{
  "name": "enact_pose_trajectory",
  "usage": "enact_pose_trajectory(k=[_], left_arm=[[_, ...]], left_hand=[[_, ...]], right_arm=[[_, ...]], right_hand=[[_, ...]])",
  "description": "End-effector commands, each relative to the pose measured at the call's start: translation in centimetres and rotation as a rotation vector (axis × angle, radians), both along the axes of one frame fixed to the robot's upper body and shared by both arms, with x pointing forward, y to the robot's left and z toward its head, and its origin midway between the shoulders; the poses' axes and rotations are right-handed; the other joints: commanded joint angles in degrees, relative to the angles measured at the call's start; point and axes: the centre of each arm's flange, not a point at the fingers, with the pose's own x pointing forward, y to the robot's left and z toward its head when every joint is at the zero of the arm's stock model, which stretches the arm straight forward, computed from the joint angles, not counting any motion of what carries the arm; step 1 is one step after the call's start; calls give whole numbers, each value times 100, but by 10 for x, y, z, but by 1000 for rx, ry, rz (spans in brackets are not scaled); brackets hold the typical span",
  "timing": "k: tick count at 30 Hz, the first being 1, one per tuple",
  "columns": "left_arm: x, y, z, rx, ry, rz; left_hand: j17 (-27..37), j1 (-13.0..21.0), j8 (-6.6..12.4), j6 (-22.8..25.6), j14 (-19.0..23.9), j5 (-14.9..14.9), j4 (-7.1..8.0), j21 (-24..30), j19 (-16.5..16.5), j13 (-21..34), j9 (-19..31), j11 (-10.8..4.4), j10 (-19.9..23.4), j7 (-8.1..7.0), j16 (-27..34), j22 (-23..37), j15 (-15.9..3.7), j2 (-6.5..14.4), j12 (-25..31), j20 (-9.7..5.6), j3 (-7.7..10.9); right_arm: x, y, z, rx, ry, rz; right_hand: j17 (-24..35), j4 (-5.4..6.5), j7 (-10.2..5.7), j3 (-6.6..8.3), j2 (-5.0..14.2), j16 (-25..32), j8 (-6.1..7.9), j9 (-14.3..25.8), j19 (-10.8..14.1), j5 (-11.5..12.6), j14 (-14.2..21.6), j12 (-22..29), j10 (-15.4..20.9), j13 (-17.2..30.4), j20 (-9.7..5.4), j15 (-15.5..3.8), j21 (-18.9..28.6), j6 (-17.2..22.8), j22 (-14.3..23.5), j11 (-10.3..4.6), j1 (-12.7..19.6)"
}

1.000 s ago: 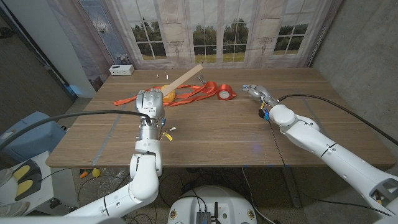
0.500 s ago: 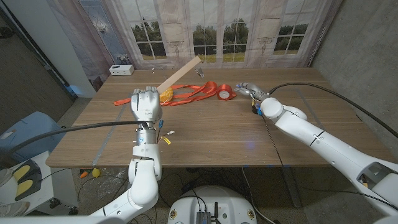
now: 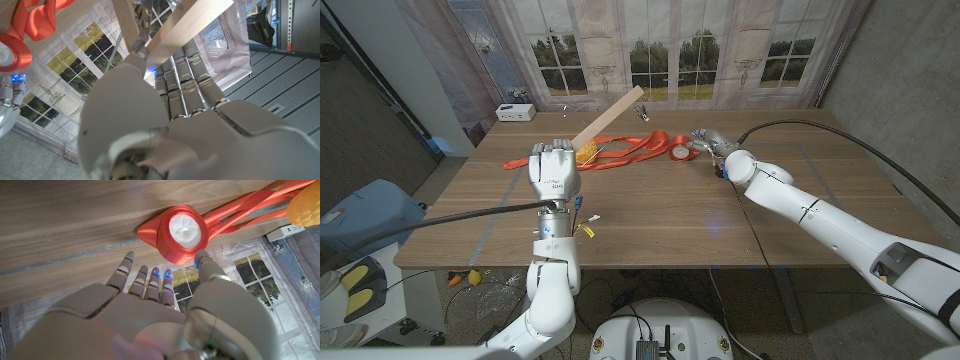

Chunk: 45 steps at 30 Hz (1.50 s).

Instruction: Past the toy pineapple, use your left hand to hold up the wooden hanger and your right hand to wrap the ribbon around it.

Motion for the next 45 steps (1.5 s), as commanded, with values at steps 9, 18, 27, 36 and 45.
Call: enact_pose_trajectory(k=[9, 18, 27, 36, 45], left_arm=[[-2, 1, -2, -6, -10, 4], [-1, 3, -2, -11, -10, 11], [1, 3, -1, -12, -17, 15], [4, 2, 0, -11, -14, 14], [2, 2, 1, -11, -17, 22]], left_hand=[[70, -5, 293, 787, 950, 455, 40, 72, -28, 143, 1687, -1043, 995, -840, -23, -10, -1517, 62, 33, -519, 20], [106, -9, 292, 777, 951, 464, 43, 102, -44, 187, 1686, -1037, 985, -858, -41, -21, -1518, 59, 30, -524, 19], [132, -27, 290, 756, 929, 473, 54, 131, -54, 213, 1689, -1038, 985, -869, -83, -37, -1514, 51, 19, -532, 16], [147, -37, 293, 749, 914, 480, 61, 146, -81, 226, 1692, -1053, 974, -879, -127, -50, -1513, 51, 5, -536, 21], [164, -44, 300, 746, 910, 487, 64, 165, -93, 237, 1699, -1052, 975, -888, -172, -63, -1515, 49, -8, -546, 28]], right_arm=[[18, 42, 25, -181, -35, -81], [27, 50, 28, -272, 27, -130], [27, 55, 27, -375, 120, -191], [24, 54, 25, -383, 133, -245], [30, 58, 24, -407, 147, -241]], right_hand=[[-2, 18, -23, -80, -267, -22, 17, 7, 116, -152, -3, 5, -45, 7, -9, -74, 30, -85, 13, -101, 197], [-3, 22, -58, -103, -357, -56, 54, 8, 118, -179, -81, 6, -60, 6, -27, -82, 19, -35, 14, -125, 319], [0, 43, -98, -184, -603, -110, 60, 10, -23, -160, -318, -28, -274, 7, -47, -23, -48, -75, 14, -213, 591], [377, 192, -317, -392, -428, 670, 276, 18, 879, -36, 1038, 236, 574, 36, -427, -777, 283, 769, 86, -417, 1346], [1416, 202, -439, -886, -134, 1793, 418, 44, 1243, -148, 1973, 1025, 2071, 405, -528, -1027, 495, 1932, 149, -422, 1663]])
